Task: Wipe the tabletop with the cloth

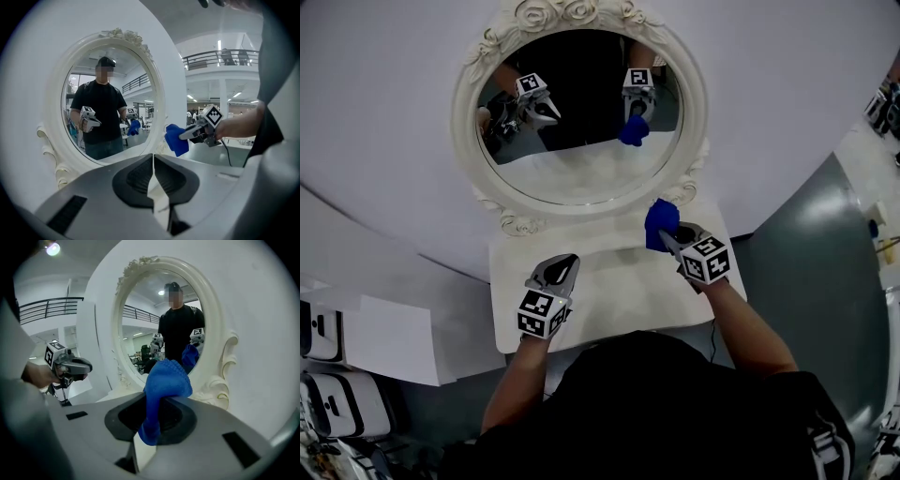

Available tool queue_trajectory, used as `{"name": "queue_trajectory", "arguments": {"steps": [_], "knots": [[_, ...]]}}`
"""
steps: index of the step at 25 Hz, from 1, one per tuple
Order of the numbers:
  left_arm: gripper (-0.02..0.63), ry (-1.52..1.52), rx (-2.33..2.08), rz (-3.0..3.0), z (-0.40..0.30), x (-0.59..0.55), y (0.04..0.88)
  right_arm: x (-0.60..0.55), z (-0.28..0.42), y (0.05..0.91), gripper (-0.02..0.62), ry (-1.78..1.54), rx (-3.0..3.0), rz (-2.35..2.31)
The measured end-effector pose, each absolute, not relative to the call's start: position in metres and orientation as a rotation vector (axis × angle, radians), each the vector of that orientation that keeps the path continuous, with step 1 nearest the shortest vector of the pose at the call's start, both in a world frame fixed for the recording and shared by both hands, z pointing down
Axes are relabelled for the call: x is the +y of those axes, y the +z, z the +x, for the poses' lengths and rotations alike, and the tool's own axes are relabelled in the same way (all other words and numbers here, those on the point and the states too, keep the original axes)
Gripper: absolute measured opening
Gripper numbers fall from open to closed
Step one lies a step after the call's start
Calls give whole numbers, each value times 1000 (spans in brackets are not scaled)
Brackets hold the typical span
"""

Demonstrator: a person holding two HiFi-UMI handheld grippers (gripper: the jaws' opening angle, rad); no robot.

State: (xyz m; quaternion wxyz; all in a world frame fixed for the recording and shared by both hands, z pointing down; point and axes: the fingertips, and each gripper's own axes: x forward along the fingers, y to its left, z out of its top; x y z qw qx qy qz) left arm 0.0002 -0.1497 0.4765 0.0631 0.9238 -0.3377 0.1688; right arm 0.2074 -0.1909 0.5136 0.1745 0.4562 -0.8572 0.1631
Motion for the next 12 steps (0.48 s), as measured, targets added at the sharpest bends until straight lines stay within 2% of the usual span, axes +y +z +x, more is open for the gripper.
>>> {"name": "queue_trajectory", "arguments": {"steps": [12], "knots": [[17, 442, -991, 2803, -17, -137, 464, -163, 189, 467, 40, 231, -2425, 1397]]}}
